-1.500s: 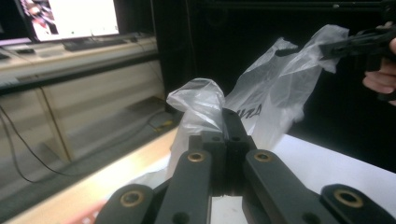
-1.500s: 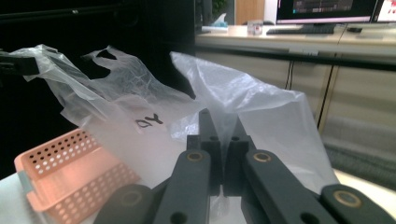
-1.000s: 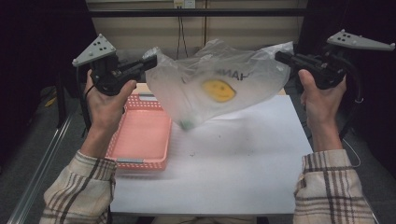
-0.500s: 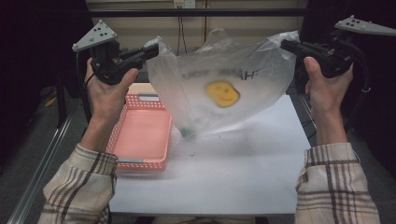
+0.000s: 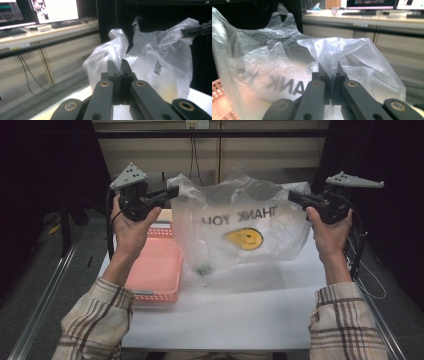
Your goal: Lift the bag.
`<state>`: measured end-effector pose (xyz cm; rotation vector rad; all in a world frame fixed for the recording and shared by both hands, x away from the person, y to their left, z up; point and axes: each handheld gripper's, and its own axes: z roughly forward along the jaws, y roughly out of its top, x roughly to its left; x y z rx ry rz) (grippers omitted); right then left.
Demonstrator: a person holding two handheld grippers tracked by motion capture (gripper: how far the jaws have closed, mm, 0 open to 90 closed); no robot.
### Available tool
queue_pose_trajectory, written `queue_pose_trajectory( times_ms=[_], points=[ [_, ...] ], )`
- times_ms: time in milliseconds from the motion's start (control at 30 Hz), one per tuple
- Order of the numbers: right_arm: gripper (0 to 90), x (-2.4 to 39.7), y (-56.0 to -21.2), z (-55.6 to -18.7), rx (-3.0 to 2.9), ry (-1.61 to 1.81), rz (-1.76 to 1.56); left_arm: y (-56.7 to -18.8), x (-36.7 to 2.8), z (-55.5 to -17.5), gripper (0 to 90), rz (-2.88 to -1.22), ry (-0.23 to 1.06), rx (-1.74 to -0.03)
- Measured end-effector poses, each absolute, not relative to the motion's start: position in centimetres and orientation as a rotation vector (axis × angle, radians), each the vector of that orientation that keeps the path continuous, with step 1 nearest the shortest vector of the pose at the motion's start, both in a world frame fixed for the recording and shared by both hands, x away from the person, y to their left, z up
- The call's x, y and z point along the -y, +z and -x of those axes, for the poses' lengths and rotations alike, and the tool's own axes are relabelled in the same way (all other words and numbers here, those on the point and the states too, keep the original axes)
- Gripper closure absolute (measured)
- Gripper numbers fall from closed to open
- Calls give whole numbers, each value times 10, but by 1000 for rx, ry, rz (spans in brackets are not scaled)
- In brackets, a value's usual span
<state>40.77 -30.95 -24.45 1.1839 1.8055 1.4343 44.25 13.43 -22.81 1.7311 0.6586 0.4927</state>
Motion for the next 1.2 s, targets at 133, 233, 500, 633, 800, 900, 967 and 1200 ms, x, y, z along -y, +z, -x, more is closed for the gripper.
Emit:
queue_pose_trajectory(
  times_ms=[133,233,500,633,800,900,967,1200],
  points=[
    [900,314,-266,-414,-1818,1404,-1240,-251,-136,-446,900,-1770,490,-683],
    [900,315,-281,-418,-1829,1373,-1283,-268,-140,-450,900,-1790,477,-718],
    [900,315,-315,-425,-1864,1275,-1329,-304,-156,-461,900,-1822,461,-811],
    [900,329,-332,-427,-1786,1175,-1405,-317,-165,-463,900,-1812,445,-858],
    [900,340,-347,-426,-1767,1182,-1457,-330,-167,-464,900,-1824,413,-866],
    [900,337,-356,-428,-1785,1088,-1457,-338,-164,-465,900,-1839,403,-880],
    [900,339,-361,-429,-1795,1100,-1473,-342,-163,-466,900,-1850,389,-885],
    [793,337,-366,-429,-1810,1140,-1463,-343,-151,-462,826,-1861,369,-850]
  ],
)
